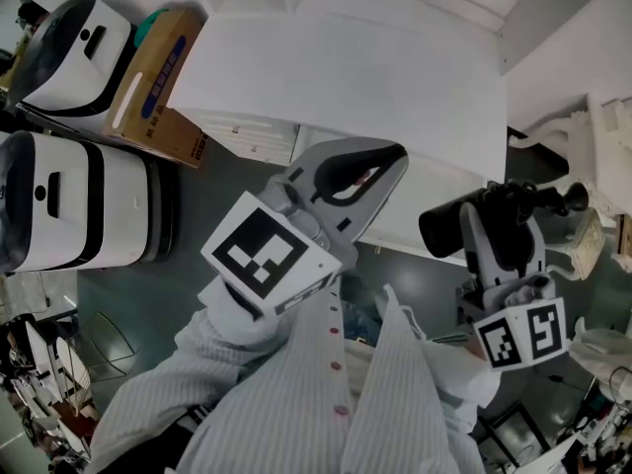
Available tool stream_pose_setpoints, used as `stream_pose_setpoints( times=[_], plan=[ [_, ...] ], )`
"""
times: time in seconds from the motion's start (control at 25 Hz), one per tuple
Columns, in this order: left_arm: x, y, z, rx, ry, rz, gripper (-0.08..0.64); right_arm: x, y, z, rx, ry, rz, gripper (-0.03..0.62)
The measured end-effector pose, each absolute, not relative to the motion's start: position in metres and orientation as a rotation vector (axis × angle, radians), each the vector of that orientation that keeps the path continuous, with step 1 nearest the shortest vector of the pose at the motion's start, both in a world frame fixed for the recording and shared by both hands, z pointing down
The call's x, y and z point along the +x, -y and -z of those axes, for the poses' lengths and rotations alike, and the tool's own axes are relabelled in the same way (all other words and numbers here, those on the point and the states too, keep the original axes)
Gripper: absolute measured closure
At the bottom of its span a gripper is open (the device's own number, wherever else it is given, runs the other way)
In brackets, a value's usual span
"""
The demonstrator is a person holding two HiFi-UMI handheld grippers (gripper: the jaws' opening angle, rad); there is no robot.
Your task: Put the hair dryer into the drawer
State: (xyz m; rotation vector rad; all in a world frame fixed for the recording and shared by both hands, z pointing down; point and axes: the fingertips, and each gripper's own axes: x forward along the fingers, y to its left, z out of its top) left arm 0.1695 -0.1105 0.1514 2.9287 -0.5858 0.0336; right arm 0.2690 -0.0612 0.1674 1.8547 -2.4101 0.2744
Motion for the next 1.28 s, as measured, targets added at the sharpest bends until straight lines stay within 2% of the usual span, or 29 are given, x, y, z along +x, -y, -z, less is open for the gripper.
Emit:
stream_pose_setpoints(
  times=[0.44, 1.28],
  plan=[
    [0.154, 0.168, -0.151, 2.918, 0.63, -0.04, 0.548, 0.249, 0.13, -0.166, 1.791, 2.468, -0.284, 0.364],
    [0.154, 0.172, -0.169, 2.883, 0.66, -0.089, 0.548, 0.259, 0.131, -0.19, 1.718, 2.431, -0.338, 0.365]
  ],
)
